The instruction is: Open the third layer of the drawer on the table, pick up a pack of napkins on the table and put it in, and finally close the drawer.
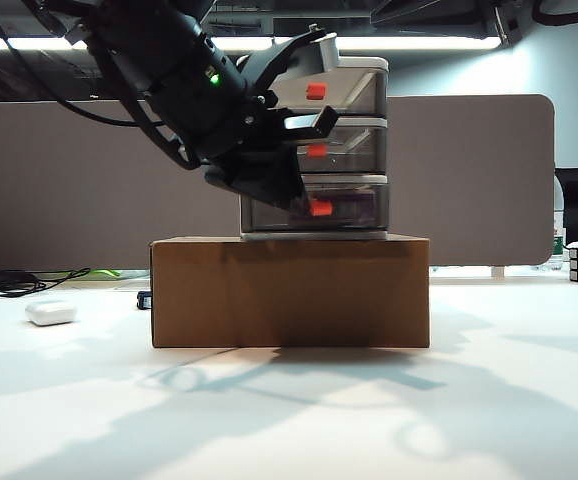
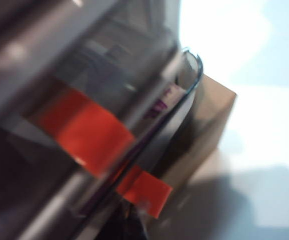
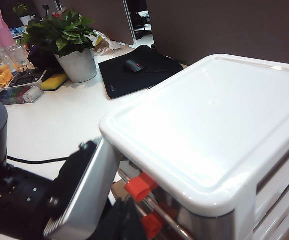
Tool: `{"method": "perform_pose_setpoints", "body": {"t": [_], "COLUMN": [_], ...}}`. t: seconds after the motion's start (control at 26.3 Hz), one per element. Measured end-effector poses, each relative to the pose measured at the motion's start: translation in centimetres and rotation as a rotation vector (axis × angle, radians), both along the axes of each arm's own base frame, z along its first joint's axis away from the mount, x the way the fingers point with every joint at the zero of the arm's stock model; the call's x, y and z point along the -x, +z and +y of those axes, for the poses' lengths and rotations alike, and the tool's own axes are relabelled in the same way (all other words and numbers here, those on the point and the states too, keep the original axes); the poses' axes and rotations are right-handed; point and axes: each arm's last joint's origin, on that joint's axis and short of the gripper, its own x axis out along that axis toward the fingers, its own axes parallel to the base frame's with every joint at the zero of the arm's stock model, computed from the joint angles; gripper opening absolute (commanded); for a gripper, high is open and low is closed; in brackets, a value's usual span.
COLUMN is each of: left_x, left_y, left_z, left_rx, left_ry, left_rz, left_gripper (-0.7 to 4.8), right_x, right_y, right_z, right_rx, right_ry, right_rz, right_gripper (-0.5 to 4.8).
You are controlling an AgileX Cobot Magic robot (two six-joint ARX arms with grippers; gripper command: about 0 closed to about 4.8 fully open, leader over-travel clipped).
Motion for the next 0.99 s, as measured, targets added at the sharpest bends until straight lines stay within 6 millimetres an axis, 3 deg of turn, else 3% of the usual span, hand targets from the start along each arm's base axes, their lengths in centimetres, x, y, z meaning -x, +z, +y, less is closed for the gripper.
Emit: {"method": "perform_pose_setpoints", "body": {"t": [0.3, 0.46, 0.57, 0.61, 0.8, 0.99], "left_x": [-0.2, 0.7, 3.3, 5.2, 9.1, 14.2], "left_y": [0.3, 0.7, 1.7, 2.3, 4.4, 3.0], "left_z": [0.0, 0.6, 1.6, 2.5, 6.6, 12.3], "left_rx": [-0.009, -0.028, -0.027, -0.009, 0.108, 0.286], "left_ry": [0.029, -0.031, -0.085, -0.109, -0.083, -0.018], "left_rz": [-0.056, 0.013, -0.006, -0.041, -0.152, -0.202], "left_gripper": [-0.05, -0.05, -0.05, -0.05, -0.05, -0.05], "right_x": [0.0, 0.3, 1.5, 2.7, 5.7, 11.8], "right_y": [0.0, 0.2, 1.1, 1.8, 2.1, 0.2], "right_z": [0.0, -0.1, -0.4, -0.9, -2.1, -4.1], "right_rx": [0.000, 0.002, 0.024, 0.055, 0.166, 0.153], "right_ry": [0.000, 0.008, 0.002, -0.035, -0.129, -0.197], "right_rz": [0.001, -0.006, -0.050, -0.086, -0.080, -0.135], "right_gripper": [-0.06, -0.06, -0.06, -0.06, -0.06, -0.06]}}
